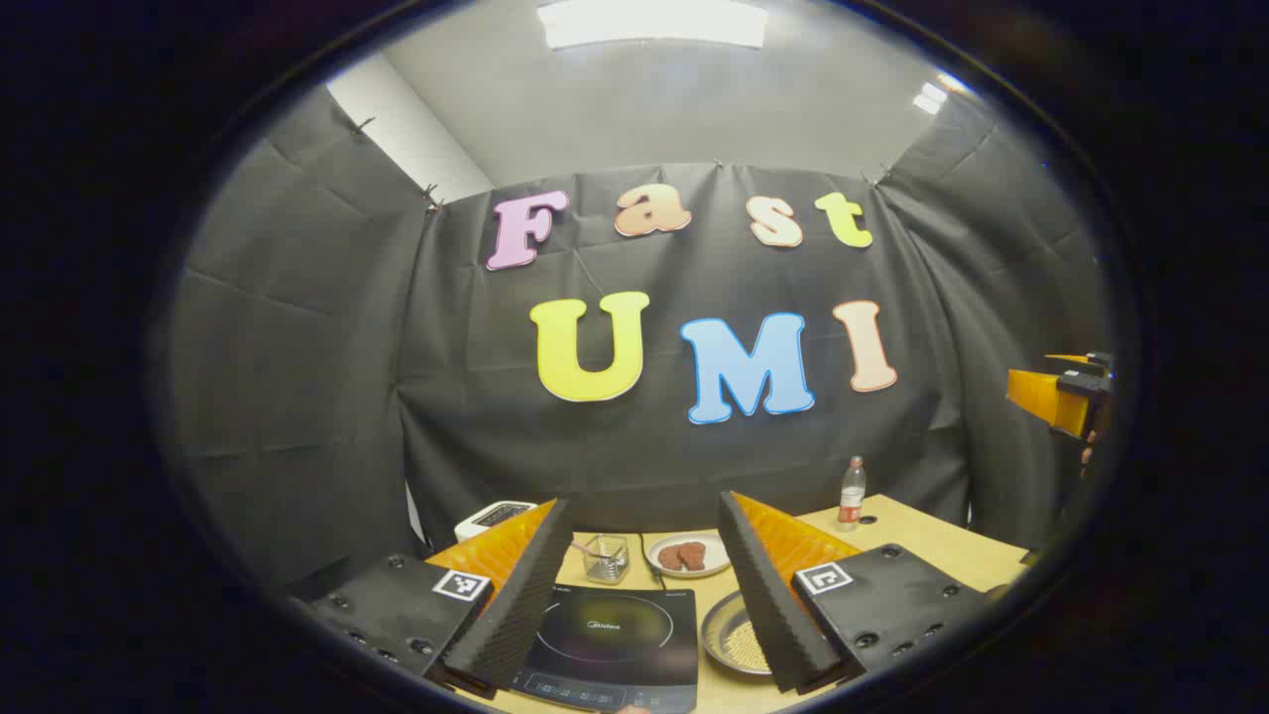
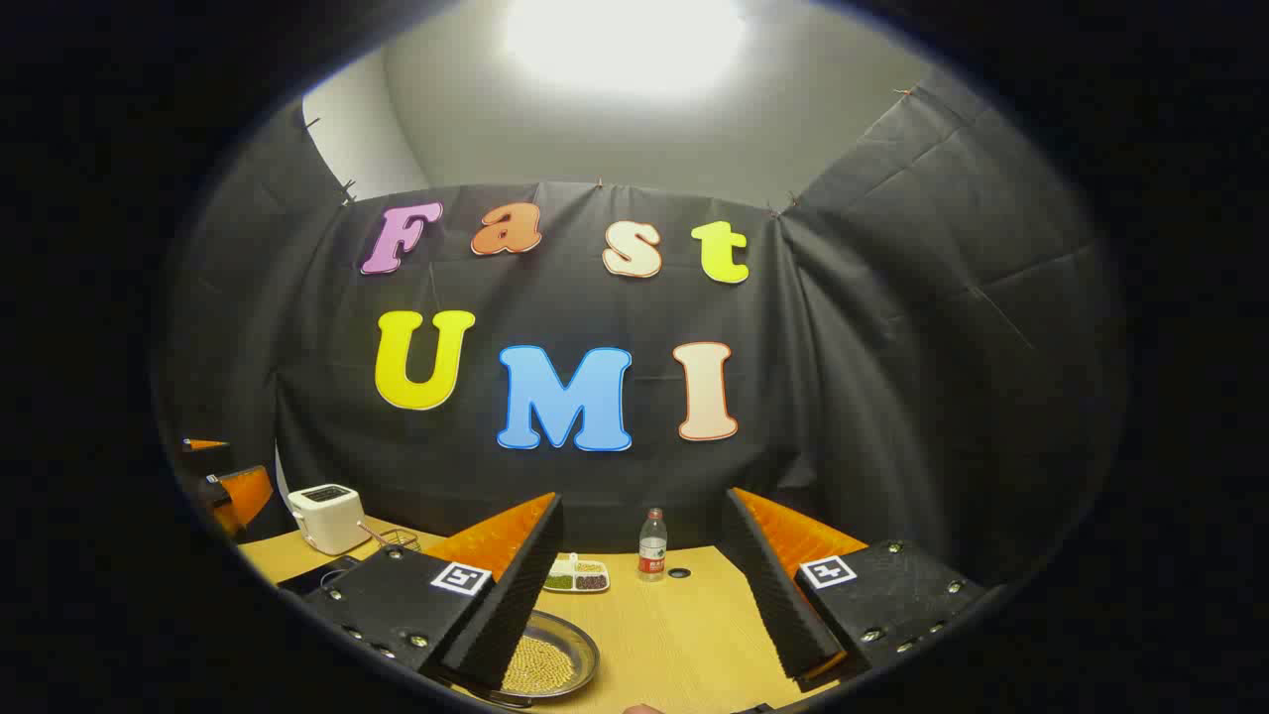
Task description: First push the handle of the pot to place it horizontally, then grasp the pot with both hands and set it on the induction cooktop.
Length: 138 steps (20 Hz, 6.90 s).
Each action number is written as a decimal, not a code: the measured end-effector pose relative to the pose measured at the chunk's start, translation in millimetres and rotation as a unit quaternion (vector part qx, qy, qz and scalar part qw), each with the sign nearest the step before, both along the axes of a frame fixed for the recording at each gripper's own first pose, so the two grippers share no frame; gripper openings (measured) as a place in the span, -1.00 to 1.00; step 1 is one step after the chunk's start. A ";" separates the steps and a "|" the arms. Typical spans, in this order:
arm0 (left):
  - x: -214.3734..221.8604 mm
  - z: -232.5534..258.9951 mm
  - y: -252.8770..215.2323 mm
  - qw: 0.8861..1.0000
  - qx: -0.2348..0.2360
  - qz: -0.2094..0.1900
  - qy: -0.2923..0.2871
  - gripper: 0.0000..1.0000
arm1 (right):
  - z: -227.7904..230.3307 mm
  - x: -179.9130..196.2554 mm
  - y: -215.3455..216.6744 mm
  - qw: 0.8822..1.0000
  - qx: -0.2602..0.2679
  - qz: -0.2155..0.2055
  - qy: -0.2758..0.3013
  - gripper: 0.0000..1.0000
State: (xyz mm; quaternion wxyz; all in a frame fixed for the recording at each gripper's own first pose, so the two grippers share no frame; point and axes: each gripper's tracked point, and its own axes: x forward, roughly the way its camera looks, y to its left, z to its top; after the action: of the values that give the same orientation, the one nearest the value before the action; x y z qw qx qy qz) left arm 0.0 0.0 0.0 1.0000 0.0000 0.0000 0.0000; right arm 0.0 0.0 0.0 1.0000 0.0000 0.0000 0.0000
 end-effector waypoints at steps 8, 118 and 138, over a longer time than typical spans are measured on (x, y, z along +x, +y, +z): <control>-8.1 8.2 -0.9 1.000 0.001 0.008 -0.012 0.98 | 3.3 -4.4 -0.2 1.000 -0.002 0.010 -0.001 0.94; 61.1 -53.3 52.0 0.997 -0.005 0.069 0.043 0.98 | -361.3 -82.2 137.4 0.781 -0.073 0.283 0.552 -0.99; 94.7 -62.0 -33.2 0.997 0.001 0.051 0.054 1.00 | -375.8 -20.8 30.4 0.799 -0.076 0.232 0.550 -0.99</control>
State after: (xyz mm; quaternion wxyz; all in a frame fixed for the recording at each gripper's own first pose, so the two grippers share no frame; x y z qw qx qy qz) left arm 94.7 -33.2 -62.0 0.9972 0.0012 0.0539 0.0514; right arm -20.8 30.4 -375.8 0.7987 -0.0757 0.5499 0.2323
